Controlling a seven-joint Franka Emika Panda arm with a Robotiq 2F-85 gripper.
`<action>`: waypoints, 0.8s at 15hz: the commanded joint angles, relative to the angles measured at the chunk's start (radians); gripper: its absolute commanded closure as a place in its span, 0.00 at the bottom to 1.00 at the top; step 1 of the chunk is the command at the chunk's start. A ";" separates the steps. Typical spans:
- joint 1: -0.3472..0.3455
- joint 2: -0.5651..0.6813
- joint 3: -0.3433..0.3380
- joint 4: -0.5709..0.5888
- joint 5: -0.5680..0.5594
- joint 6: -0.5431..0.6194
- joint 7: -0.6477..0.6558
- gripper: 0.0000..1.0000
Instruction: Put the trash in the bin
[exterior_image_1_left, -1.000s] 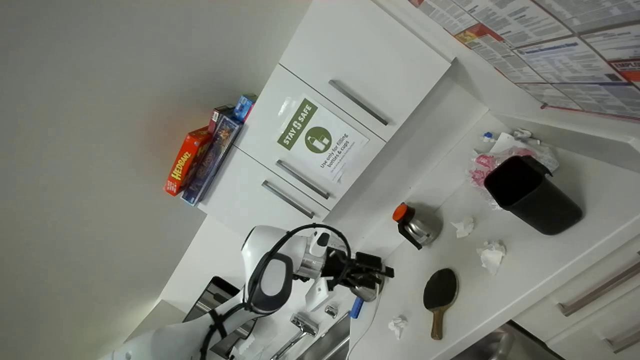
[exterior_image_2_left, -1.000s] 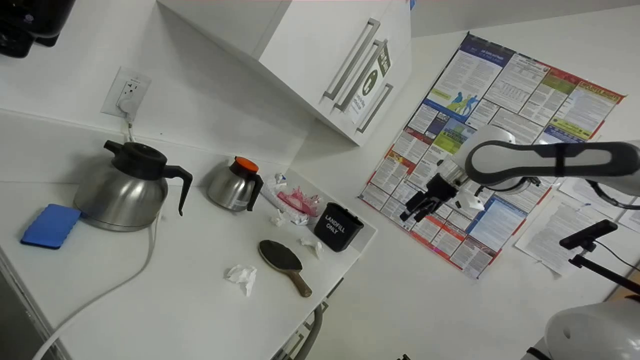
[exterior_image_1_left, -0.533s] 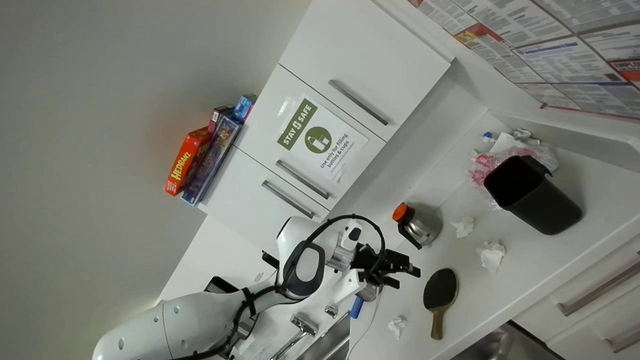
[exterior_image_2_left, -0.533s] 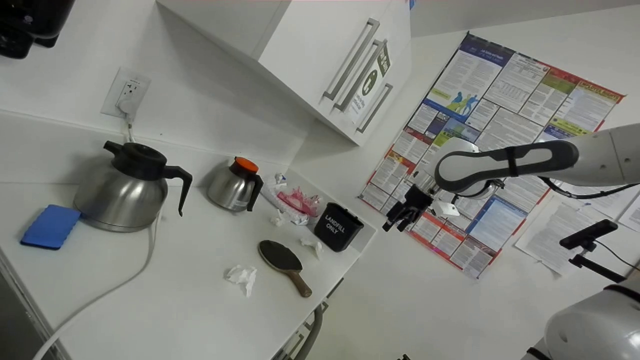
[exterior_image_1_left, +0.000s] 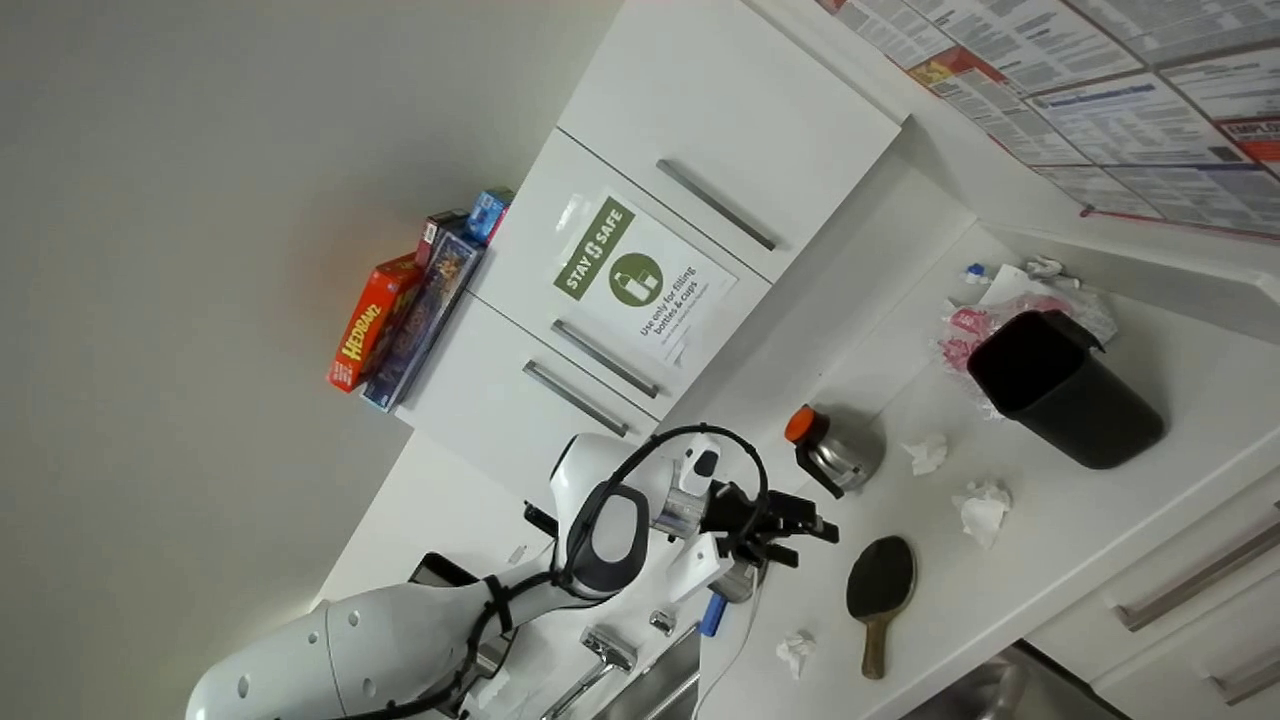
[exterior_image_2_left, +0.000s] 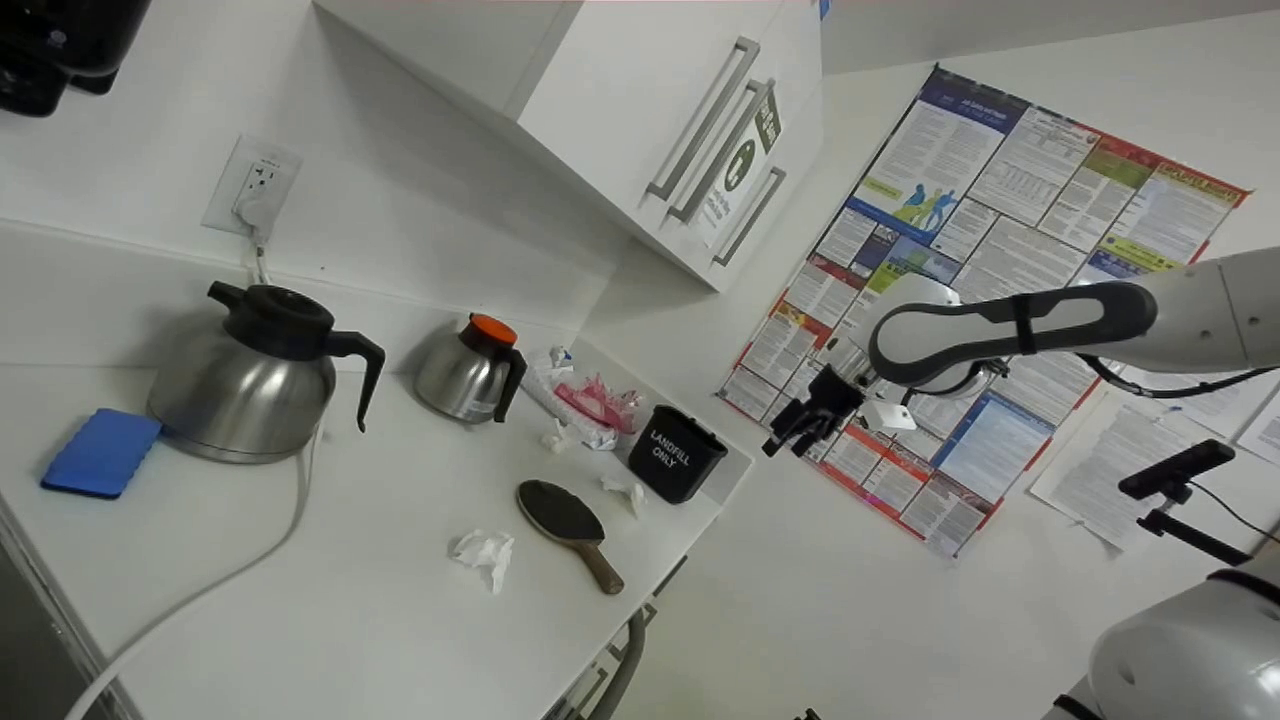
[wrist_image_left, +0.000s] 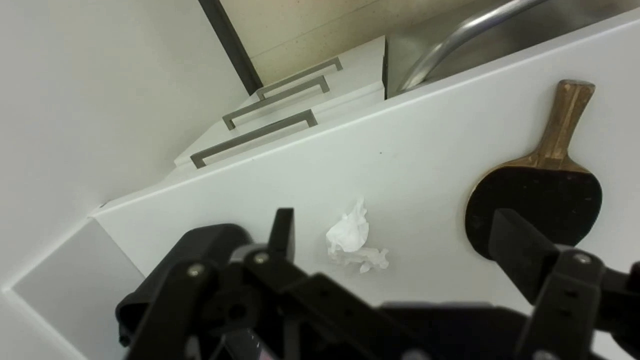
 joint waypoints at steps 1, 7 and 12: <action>-0.018 0.099 0.013 0.046 -0.028 0.117 0.020 0.00; -0.015 0.337 0.009 0.154 -0.032 0.294 0.002 0.00; -0.011 0.528 0.016 0.311 0.007 0.290 -0.021 0.00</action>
